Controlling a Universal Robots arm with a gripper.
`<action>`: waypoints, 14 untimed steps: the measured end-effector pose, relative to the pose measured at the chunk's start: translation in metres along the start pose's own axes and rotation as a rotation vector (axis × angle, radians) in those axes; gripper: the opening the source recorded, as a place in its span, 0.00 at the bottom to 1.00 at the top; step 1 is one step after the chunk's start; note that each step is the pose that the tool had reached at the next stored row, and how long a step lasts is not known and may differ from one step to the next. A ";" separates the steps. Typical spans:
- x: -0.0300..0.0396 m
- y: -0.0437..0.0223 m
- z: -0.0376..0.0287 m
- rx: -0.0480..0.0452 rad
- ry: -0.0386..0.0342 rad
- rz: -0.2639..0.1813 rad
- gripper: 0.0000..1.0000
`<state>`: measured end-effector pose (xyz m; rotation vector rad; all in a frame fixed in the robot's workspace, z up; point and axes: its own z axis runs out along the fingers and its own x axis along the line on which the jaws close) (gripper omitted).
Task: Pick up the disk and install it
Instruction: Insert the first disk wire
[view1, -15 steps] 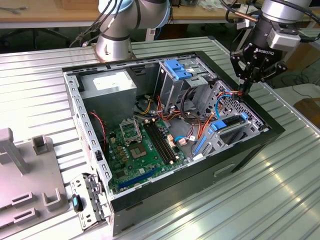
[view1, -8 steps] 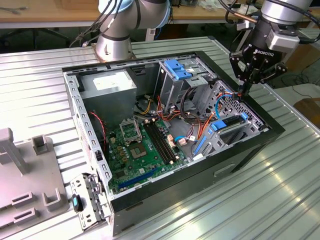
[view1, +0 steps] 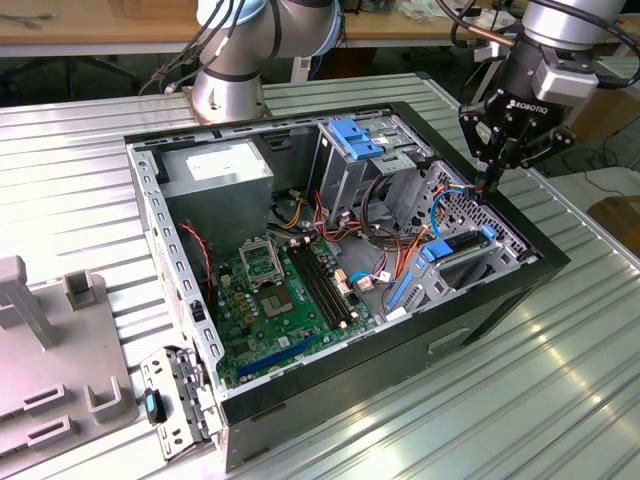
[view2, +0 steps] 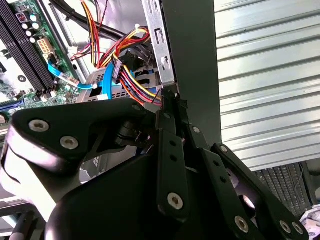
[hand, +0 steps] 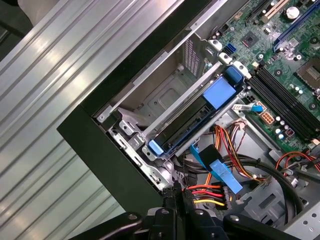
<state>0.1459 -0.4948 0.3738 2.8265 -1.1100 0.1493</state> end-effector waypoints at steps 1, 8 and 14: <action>0.0000 0.0001 0.0001 -0.0001 -0.0001 0.001 0.16; 0.0002 0.0006 0.0005 -0.0014 -0.0005 0.011 0.16; 0.0001 0.0005 0.0010 -0.0023 -0.0010 0.017 0.16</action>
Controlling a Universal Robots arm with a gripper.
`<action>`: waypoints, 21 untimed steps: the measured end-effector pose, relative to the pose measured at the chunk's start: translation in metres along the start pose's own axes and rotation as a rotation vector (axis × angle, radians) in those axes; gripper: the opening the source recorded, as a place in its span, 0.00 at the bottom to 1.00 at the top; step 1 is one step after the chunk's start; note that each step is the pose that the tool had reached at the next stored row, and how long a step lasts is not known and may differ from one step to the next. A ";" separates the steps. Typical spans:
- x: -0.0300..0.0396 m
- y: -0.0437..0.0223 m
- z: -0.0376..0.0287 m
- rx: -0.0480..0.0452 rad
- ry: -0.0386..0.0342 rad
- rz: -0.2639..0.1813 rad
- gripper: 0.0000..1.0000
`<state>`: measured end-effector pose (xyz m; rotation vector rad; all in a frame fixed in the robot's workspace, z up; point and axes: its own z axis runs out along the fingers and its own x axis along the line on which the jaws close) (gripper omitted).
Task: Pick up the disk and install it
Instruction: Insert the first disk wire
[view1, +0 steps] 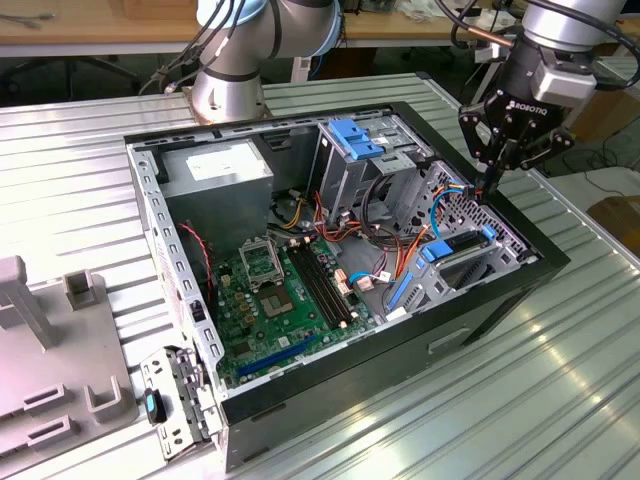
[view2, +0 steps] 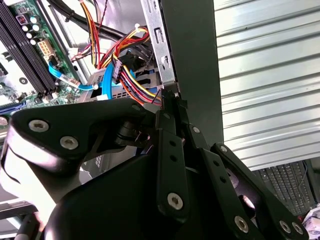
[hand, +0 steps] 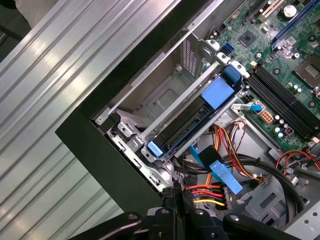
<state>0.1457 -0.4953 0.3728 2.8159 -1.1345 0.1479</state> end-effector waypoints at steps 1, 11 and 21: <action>0.0000 0.0000 0.0001 -0.0001 -0.0001 0.001 0.16; 0.0022 0.0024 0.0018 -0.0011 -0.0005 0.009 0.16; 0.0016 0.0028 0.0055 -0.0159 -0.0073 0.123 0.16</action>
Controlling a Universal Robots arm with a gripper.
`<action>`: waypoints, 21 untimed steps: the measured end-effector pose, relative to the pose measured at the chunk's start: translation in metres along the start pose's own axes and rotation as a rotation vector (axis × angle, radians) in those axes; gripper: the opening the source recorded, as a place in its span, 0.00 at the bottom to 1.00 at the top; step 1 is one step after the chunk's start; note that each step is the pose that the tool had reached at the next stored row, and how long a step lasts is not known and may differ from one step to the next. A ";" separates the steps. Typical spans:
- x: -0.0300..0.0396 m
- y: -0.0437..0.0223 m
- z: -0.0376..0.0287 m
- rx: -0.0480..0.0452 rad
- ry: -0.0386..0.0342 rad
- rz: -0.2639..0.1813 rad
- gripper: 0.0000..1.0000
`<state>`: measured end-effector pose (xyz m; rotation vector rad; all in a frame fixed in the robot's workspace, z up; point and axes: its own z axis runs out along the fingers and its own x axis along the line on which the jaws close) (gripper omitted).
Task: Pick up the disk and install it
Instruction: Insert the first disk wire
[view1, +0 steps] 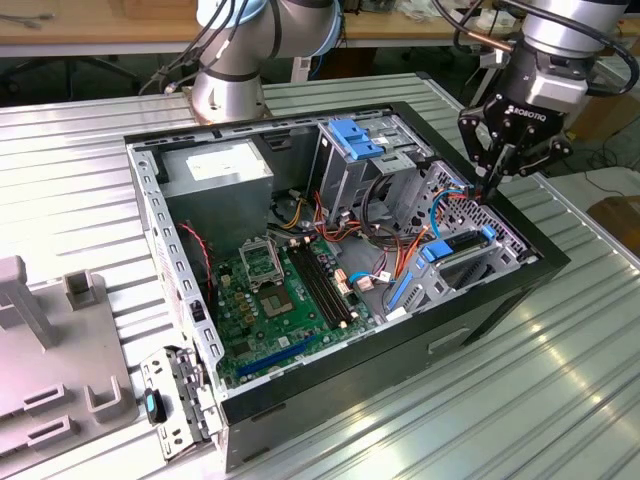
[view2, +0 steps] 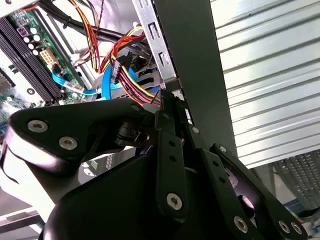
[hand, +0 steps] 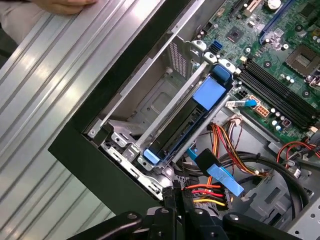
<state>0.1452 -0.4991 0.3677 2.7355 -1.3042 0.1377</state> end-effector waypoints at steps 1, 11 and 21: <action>-0.0001 0.0000 0.0006 -0.0025 -0.0011 0.019 0.16; -0.0027 0.0030 0.0039 -0.0120 -0.0040 0.087 0.16; -0.0021 0.0005 0.0119 -0.0318 -0.0116 0.229 0.16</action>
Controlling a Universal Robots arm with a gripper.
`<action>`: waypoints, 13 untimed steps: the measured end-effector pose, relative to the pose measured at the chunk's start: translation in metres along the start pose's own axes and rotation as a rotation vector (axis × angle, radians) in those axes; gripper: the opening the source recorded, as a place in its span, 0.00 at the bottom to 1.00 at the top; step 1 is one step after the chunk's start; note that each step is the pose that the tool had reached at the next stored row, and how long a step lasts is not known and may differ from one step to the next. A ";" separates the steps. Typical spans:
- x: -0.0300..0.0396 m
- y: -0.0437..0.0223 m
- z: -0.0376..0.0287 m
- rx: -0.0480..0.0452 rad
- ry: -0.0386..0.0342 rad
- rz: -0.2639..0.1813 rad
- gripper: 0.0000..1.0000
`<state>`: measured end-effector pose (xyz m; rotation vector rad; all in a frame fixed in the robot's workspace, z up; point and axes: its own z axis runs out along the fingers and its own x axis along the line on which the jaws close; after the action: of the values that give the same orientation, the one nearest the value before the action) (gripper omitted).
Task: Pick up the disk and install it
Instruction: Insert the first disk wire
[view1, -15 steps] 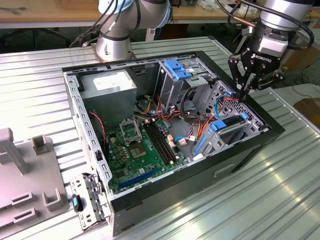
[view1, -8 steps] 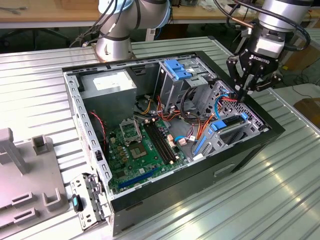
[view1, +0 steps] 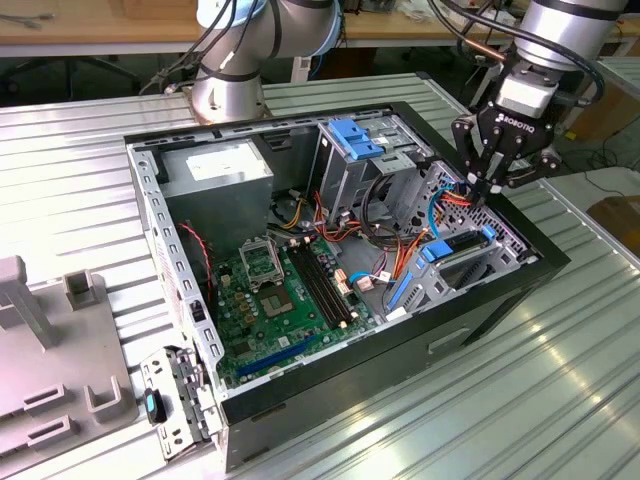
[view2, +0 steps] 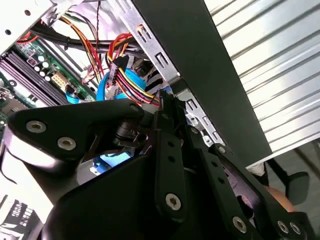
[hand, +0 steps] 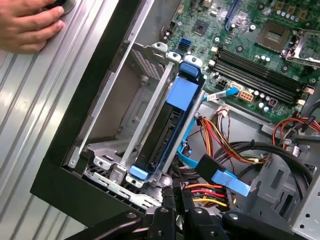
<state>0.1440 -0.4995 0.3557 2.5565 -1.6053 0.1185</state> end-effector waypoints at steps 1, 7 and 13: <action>-0.0001 0.0002 0.0004 -0.0006 -0.0004 0.005 0.16; -0.0020 0.0104 0.0009 -0.0036 -0.0017 0.028 0.16; -0.0014 0.0089 0.0012 -0.0134 -0.0056 0.100 0.16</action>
<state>0.1353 -0.5022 0.3549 2.4690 -1.7300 0.1094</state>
